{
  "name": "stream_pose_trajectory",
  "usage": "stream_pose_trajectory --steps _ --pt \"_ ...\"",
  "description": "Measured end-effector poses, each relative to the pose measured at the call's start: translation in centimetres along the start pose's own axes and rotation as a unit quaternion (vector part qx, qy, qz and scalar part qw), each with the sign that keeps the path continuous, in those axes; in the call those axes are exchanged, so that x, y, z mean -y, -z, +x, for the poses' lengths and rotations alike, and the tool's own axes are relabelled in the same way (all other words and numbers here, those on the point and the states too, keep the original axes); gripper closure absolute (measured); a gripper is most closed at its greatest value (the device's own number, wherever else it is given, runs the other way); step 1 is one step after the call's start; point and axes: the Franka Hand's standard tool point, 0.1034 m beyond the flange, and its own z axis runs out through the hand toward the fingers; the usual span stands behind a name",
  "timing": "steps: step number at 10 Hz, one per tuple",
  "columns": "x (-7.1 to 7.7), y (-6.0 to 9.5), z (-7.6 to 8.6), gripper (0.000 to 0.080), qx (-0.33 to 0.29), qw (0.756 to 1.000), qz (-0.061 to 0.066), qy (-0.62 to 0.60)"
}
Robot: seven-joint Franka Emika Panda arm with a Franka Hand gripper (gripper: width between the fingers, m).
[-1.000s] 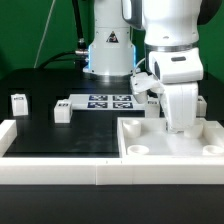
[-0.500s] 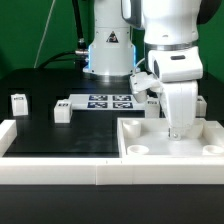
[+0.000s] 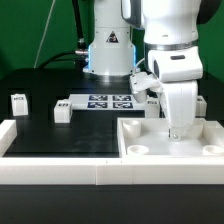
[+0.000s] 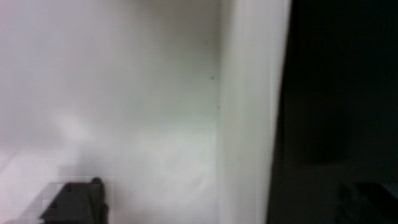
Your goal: Assemble one leg
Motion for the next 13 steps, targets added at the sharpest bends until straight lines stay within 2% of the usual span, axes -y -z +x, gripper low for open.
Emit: stream_pose_trajectory --steps 3,4,5,7,10,11,13 --pt "0.9 4.2 0.9 0.0150 0.017 0.999 -0.015 -0.028" --pt "1.2 5.3 1.2 0.0150 0.021 0.999 -0.017 -0.040" --pt "1.3 5.7 1.6 0.0150 0.022 0.998 -0.021 -0.063" --pt "1.3 5.5 1.3 0.0150 0.022 0.997 -0.020 -0.065" --pt "1.4 5.4 1.4 0.0150 0.017 0.975 -0.021 -0.220" --pt "1.8 5.2 1.2 0.0150 0.011 0.956 -0.016 -0.293" --pt "3.0 4.5 2.5 0.0150 0.000 0.905 -0.016 -0.424"
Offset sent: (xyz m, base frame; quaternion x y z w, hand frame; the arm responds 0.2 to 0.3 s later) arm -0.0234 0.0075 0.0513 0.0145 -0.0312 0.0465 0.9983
